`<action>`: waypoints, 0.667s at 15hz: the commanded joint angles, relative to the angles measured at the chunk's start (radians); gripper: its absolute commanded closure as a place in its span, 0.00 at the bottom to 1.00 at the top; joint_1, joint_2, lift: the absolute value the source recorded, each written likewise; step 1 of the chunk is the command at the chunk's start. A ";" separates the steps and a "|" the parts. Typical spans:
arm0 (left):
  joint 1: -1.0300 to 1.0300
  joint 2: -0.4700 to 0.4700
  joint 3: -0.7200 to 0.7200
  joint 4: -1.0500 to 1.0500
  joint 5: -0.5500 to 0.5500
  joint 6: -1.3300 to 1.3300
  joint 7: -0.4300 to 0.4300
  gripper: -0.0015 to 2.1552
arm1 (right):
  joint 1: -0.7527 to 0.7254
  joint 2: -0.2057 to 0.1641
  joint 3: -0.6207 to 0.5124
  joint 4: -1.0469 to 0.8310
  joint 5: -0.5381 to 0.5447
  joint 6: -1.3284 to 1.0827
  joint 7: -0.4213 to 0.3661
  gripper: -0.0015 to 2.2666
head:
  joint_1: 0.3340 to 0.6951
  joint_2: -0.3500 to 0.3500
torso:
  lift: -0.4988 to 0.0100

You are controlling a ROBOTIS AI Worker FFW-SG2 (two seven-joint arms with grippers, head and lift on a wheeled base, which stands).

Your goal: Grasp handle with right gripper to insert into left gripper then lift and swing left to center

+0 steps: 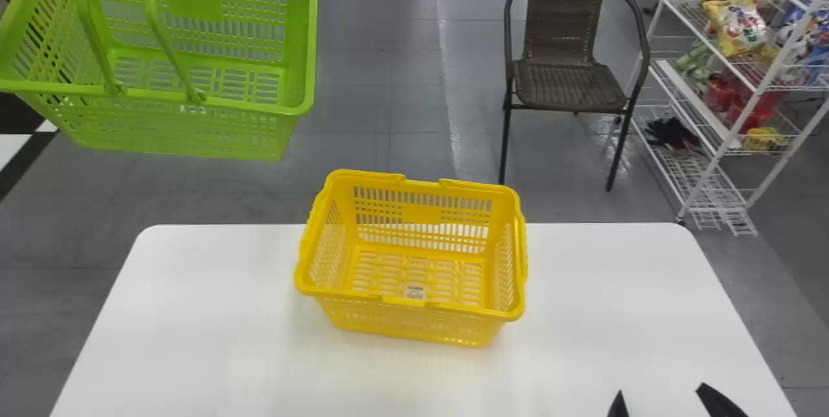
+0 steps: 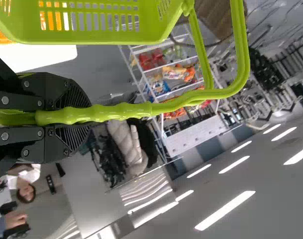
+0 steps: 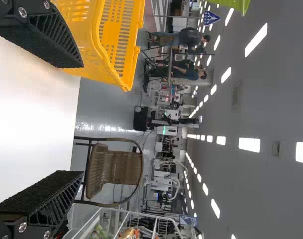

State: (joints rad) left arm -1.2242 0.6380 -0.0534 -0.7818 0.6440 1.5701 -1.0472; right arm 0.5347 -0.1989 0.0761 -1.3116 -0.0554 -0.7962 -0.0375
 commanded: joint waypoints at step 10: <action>0.764 0.295 0.434 -0.452 0.192 0.001 -0.013 0.99 | -0.016 -0.004 -0.021 0.005 -0.018 0.022 0.002 0.02 | 1.00 0.85 | 0.98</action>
State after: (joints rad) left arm -0.5923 0.9163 0.2983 -1.1555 0.8117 1.5701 -1.0598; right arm 0.5200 -0.2011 0.0606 -1.3084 -0.0661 -0.7752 -0.0366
